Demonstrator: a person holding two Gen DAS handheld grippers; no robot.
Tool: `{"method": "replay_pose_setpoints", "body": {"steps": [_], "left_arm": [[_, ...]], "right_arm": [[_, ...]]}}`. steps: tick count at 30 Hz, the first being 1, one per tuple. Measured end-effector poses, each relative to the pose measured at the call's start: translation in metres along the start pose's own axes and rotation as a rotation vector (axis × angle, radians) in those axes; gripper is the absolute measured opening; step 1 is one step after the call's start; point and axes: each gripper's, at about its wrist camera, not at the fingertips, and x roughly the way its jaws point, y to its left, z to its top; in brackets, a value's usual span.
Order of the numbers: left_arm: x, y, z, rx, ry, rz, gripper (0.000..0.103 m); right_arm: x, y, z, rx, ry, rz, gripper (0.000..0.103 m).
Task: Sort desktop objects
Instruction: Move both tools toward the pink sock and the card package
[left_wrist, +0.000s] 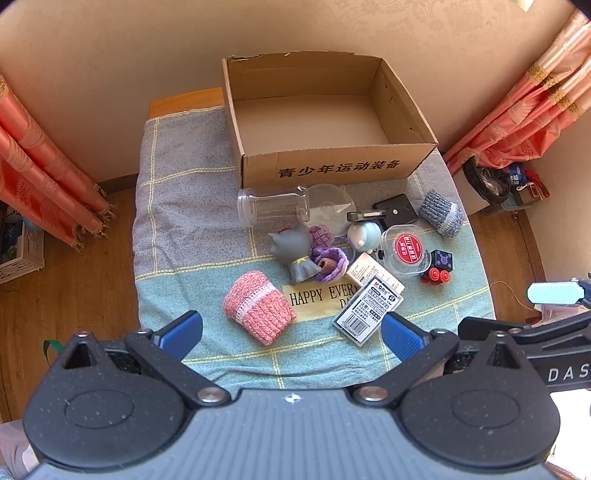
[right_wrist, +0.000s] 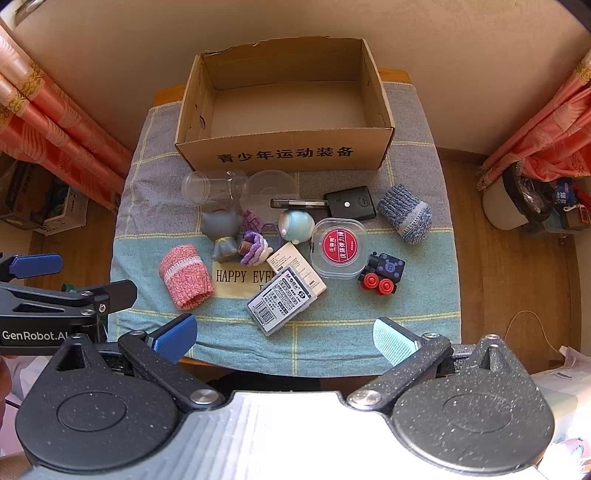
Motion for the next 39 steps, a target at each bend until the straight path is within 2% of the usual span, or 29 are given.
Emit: {"method": "replay_pose_setpoints", "body": {"steps": [6, 21, 28, 36, 39], "left_arm": [[0.002, 0.000, -0.001, 0.004, -0.004, -0.014, 0.102], [0.012, 0.002, -0.009, 0.107, -0.072, -0.010, 0.102], [0.027, 0.007, -0.014, 0.134, -0.080, 0.050, 0.102], [0.048, 0.012, -0.026, 0.220, -0.183, 0.089, 0.102], [0.056, 0.014, -0.029, 0.248, -0.195, 0.097, 0.102]], "right_arm": [[0.003, -0.002, 0.000, -0.001, 0.000, 0.004, 0.103], [0.014, -0.007, 0.001, -0.020, -0.034, 0.028, 0.103], [0.027, -0.010, 0.000, -0.073, -0.066, 0.041, 0.103], [0.044, -0.020, -0.005, -0.102, -0.110, 0.067, 0.103], [0.052, -0.021, -0.007, -0.123, -0.107, 0.057, 0.103]]}}
